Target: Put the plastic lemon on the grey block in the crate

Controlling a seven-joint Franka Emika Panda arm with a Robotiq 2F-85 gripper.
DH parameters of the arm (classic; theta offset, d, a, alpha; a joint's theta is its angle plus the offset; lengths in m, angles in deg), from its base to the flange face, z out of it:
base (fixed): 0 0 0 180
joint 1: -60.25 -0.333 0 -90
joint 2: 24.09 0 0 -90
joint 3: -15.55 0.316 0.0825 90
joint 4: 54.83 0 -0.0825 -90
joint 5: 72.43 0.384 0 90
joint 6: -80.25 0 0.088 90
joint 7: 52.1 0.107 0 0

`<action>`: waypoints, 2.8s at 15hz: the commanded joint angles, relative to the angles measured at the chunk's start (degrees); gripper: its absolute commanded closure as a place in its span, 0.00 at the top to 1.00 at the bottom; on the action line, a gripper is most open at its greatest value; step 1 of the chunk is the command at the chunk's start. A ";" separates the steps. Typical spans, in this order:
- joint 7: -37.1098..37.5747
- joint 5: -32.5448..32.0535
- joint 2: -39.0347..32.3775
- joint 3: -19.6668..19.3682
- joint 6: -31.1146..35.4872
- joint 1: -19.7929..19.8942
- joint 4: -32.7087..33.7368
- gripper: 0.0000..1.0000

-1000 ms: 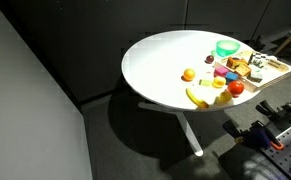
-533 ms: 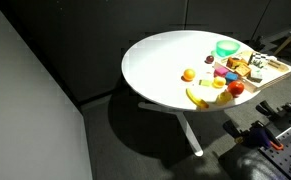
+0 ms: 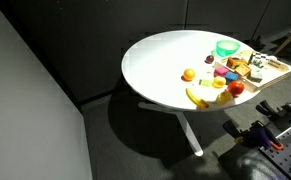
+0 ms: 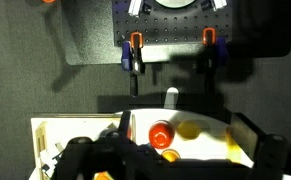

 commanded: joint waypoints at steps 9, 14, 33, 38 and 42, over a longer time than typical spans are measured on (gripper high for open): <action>0.20 -0.73 -11.34 -0.39 5.55 1.20 -1.88 1.00; 1.90 -2.72 -15.46 0.26 14.95 2.33 -4.41 1.00; 8.41 -4.90 -20.14 1.24 35.79 3.39 -8.78 1.00; 6.90 -4.15 -20.59 0.97 35.54 2.87 -8.77 1.00; 6.93 -4.17 -20.89 1.07 35.54 2.84 -8.77 1.00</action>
